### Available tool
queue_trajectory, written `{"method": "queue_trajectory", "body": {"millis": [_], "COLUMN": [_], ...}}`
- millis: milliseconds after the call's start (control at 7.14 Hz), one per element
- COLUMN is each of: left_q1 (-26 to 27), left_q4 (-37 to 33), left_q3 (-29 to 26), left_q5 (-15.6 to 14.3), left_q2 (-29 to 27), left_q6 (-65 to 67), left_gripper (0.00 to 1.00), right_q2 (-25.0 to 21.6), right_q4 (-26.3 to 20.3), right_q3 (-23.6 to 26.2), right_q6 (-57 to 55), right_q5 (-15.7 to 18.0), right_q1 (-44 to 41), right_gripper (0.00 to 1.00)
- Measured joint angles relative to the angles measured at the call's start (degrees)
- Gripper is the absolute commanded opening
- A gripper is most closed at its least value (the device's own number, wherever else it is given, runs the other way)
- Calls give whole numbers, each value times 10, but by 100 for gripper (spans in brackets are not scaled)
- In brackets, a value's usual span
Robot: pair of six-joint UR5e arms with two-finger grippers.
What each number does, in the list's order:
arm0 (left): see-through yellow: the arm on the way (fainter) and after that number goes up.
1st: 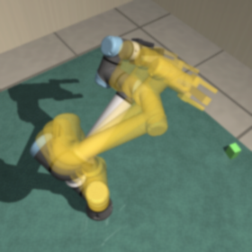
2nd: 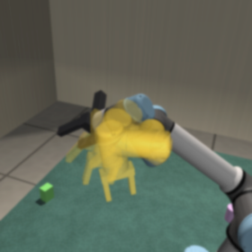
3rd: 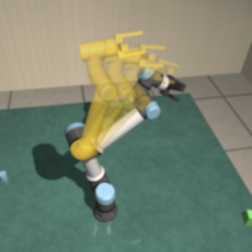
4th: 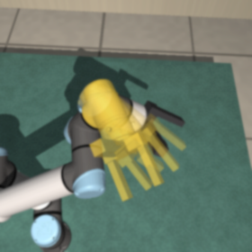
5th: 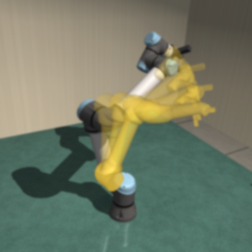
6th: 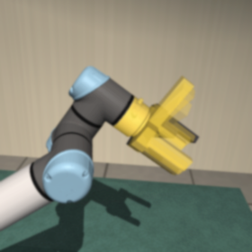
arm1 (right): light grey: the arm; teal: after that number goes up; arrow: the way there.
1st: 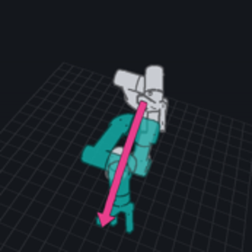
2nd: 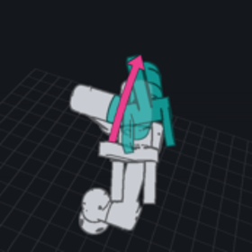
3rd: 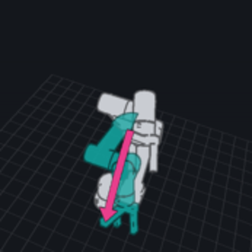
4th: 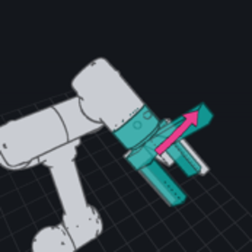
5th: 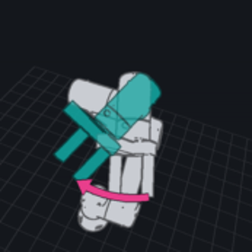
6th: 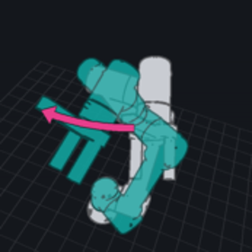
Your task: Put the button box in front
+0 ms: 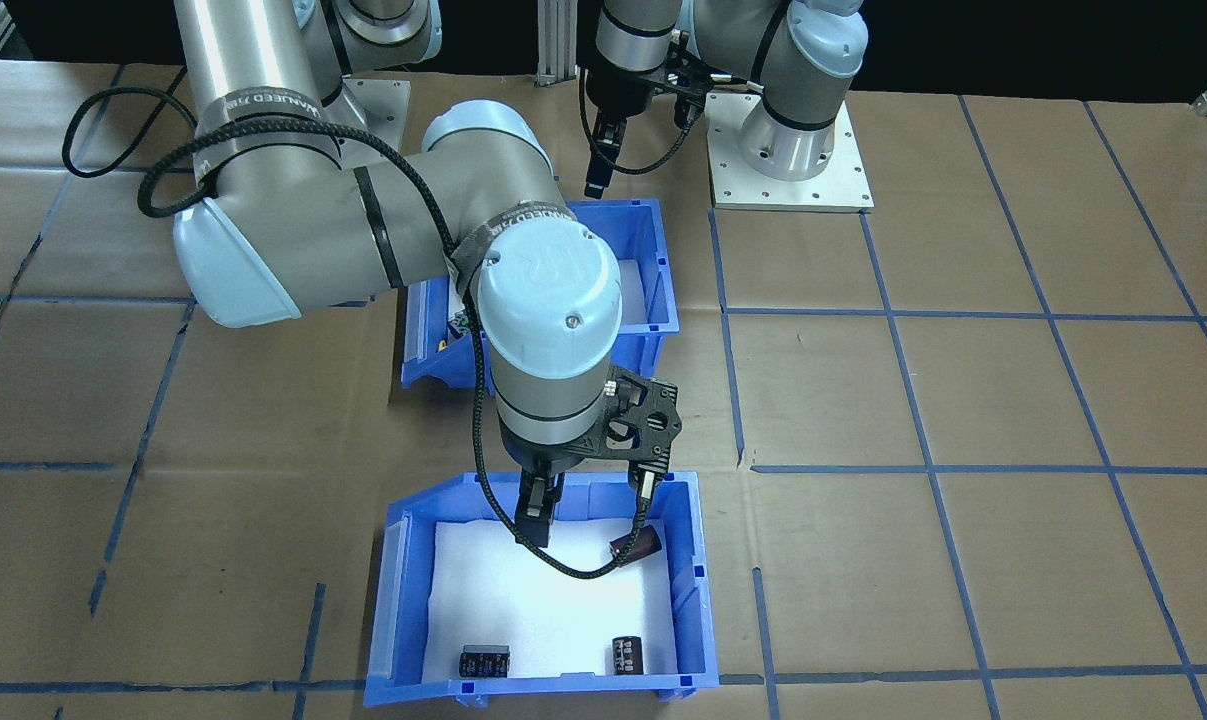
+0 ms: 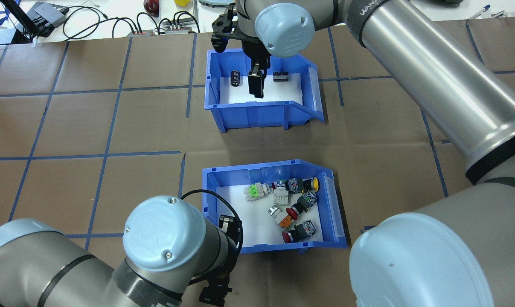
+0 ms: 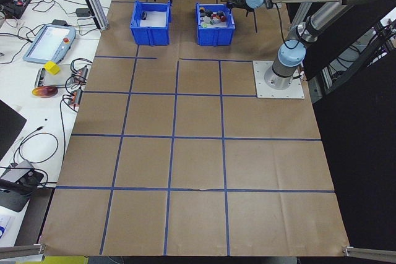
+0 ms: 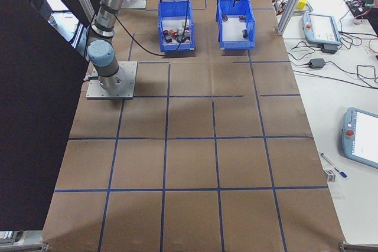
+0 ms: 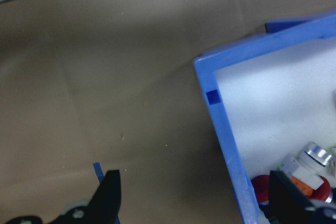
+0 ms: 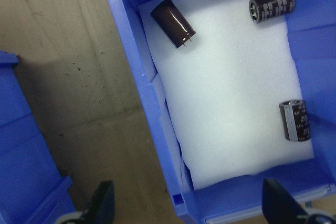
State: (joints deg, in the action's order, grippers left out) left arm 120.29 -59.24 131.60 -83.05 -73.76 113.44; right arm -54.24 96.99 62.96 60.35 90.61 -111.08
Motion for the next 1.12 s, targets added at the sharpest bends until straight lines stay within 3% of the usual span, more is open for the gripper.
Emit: {"method": "queue_trajectory", "body": {"millis": [280,420,560,700,840,980,1120], "left_q1": [5,5,5,6,7,8,8], "left_q4": [71,94,113,132,145,155,169], "left_q3": [12,14,14,14,14,14,14], "left_q5": [2,1,0,1,2,2,1], "left_q2": [-44,-60,-78,-98,-112,-121,-130], "left_q6": [34,42,47,55,65,69,70], "left_gripper": [98,98,81,55,44,25,7], "right_q2": [30,44,53,56,55,54,52], "right_q4": [11,16,20,21,21,21,21], "right_q3": [4,6,9,9,9,8,7], "right_q6": [8,8,7,5,3,3,2], "right_q5": [5,5,6,6,7,8,9], "right_q1": [-19,-23,-24,-25,-25,-26,-28], "right_gripper": [100,95,74,49,23,8,6]}}
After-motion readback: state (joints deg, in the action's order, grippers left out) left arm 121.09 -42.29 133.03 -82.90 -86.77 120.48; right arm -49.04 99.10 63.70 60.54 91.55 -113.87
